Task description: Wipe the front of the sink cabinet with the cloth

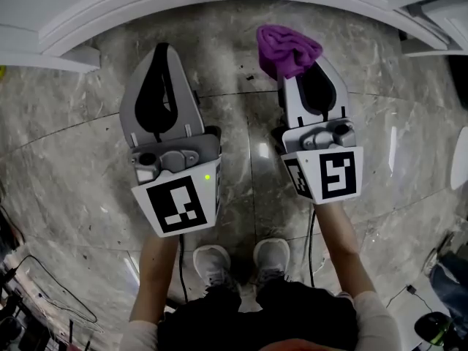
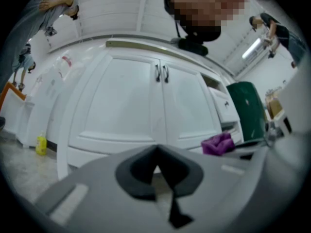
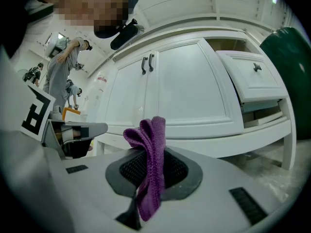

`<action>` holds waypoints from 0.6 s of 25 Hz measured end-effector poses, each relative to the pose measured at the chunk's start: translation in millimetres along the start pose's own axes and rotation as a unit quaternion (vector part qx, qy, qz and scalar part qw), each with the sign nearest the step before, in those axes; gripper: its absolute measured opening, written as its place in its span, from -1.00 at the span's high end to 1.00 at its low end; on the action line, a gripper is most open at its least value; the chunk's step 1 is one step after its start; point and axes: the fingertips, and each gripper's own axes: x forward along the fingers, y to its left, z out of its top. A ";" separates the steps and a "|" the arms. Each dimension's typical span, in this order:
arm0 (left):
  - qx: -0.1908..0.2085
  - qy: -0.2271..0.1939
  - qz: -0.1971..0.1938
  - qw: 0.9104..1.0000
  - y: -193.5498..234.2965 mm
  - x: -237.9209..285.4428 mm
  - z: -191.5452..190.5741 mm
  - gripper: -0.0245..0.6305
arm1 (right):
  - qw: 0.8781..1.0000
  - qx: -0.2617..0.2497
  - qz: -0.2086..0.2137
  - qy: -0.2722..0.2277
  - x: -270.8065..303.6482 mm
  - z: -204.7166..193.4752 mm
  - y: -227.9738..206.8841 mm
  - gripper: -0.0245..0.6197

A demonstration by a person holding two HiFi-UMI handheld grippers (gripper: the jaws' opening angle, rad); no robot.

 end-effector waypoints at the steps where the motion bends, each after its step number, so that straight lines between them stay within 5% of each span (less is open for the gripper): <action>1: 0.001 0.001 -0.001 1.000 -0.1 0.7 -3.3 0.91 | 1.000 0.003 0.002 0.001 1.0 -1.7 0.9 0.75; 8: -0.001 0.019 -0.008 1.000 -2.7 3.7 -11.7 0.91 | 1.000 0.023 -0.003 0.010 -6.5 -2.8 2.0 0.75; 15: 0.012 0.052 -0.022 0.998 8.1 -12.5 108.1 0.91 | 0.999 0.029 -0.022 0.021 -29.5 122.5 17.3 0.75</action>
